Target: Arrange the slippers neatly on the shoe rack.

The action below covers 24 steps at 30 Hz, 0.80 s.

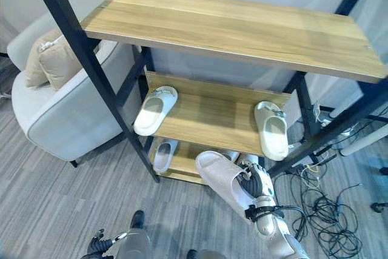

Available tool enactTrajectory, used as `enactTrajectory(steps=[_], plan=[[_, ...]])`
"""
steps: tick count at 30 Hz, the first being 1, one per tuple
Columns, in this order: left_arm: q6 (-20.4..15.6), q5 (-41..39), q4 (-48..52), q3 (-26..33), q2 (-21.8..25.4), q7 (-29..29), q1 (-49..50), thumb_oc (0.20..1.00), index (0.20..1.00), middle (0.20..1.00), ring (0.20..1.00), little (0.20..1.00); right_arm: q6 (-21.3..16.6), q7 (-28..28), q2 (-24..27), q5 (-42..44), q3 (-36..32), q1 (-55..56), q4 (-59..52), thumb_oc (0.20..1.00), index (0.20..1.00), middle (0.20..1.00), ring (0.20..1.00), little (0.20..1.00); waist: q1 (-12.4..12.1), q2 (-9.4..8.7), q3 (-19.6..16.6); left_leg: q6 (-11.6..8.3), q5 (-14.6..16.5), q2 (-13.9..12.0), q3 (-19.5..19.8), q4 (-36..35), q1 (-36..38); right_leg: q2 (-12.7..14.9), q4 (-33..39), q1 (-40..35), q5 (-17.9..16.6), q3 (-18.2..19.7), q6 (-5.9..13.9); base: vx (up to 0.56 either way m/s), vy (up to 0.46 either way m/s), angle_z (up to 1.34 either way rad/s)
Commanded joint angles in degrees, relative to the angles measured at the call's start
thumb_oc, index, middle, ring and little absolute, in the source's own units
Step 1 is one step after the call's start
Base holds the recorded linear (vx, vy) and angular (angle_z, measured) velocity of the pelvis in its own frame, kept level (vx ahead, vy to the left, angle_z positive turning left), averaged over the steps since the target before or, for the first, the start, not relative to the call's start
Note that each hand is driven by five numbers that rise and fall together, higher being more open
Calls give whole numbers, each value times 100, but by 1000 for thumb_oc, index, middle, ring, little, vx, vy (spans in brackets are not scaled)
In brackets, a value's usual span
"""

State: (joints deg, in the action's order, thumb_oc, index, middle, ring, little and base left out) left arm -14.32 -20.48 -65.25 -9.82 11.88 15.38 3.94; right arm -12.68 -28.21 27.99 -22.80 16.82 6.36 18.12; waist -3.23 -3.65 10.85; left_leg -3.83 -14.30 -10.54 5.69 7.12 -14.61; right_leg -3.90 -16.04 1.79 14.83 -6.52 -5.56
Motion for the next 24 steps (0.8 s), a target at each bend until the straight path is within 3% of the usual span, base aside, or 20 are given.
enactTrajectory(steps=[1, 2, 4, 5, 7, 15, 17, 19, 24], plan=[[-273, -456, 332, 152, -495, 5, -498, 1000, 1000, 1000, 1000, 1000, -151, -83, 131, -39, -56, -128, -704, 200, 200, 200, 200, 200, 30, -195, 389, 22, 1057, 334, -475, 761, -181, 494, 757, -602, -408, 23, 689, -197, -47, 48], [-272, -456, 333, 152, -496, 5, -498, 1000, 1000, 1000, 1000, 1000, -150, -82, 132, -39, -57, -128, -705, 200, 200, 200, 200, 200, 37, -184, 367, 23, 1047, 327, -463, 770, -218, 483, 766, -576, -426, 16, 689, -249, -65, 11], [-314, -489, 365, 197, -519, 3, -443, 1000, 1000, 1000, 1000, 1000, -178, -5, 154, -94, -61, -12, -743, 200, 200, 200, 200, 200, 139, -317, 290, 127, 1543, 384, -754, 1287, -151, 659, 854, -457, -539, -120, 693, -165, -19, 6], [-345, -536, 366, 223, -546, -4, -436, 1000, 1000, 1000, 1000, 1000, -219, 76, 157, -162, -64, 58, -794, 200, 200, 200, 200, 200, 236, -392, 192, 193, 1922, 547, -849, 1514, -26, 785, 956, -339, -632, -246, 717, -156, 24, 18], [-329, -534, 278, 223, -575, -24, -455, 1000, 1000, 1000, 1000, 1000, -247, 138, 141, -207, -60, 119, -818, 200, 200, 200, 200, 200, 339, -360, 85, 263, 2100, 623, -980, 1197, 290, 787, 1004, -305, -671, -356, 772, -17, 54, 45], [-259, -392, 105, 334, -377, 44, -673, 1000, 1000, 1000, 1000, 1000, -212, 214, 127, -236, 208, -56, -721, 200, 200, 200, 200, 200, 271, -450, 163, 296, 2173, 681, -1142, 1181, 183, 913, 747, -217, -629, -506, 865, 36, 85, 23], [-202, -203, -89, 490, -254, 45, -723, 1000, 1000, 1000, 1000, 1000, -193, 347, 114, -289, 301, -122, -771, 200, 200, 200, 200, 200, 272, -440, 171, 448, 2297, 711, -1324, 1030, 425, 1181, -133, 60, -645, -590, 1131, 85, 215, -14], [-195, -102, -22, 485, -173, 63, -776, 1000, 1000, 1000, 1000, 1000, -194, 400, 21, -252, 331, -91, -684, 200, 200, 200, 200, 200, 317, -417, 210, 486, 2371, 725, -1360, 1091, 487, 1331, -625, 201, -666, -675, 1257, 69, 128, -10], [-269, -98, 433, 299, -46, -13, -822, 1000, 1000, 1000, 1000, 1000, -201, 511, -81, -252, 347, -9, -537, 200, 200, 200, 200, 200, 405, -300, 174, 459, 2432, 651, -1188, 1056, 532, 1702, -461, 352, -950, -426, 1296, 75, -37, 12]])
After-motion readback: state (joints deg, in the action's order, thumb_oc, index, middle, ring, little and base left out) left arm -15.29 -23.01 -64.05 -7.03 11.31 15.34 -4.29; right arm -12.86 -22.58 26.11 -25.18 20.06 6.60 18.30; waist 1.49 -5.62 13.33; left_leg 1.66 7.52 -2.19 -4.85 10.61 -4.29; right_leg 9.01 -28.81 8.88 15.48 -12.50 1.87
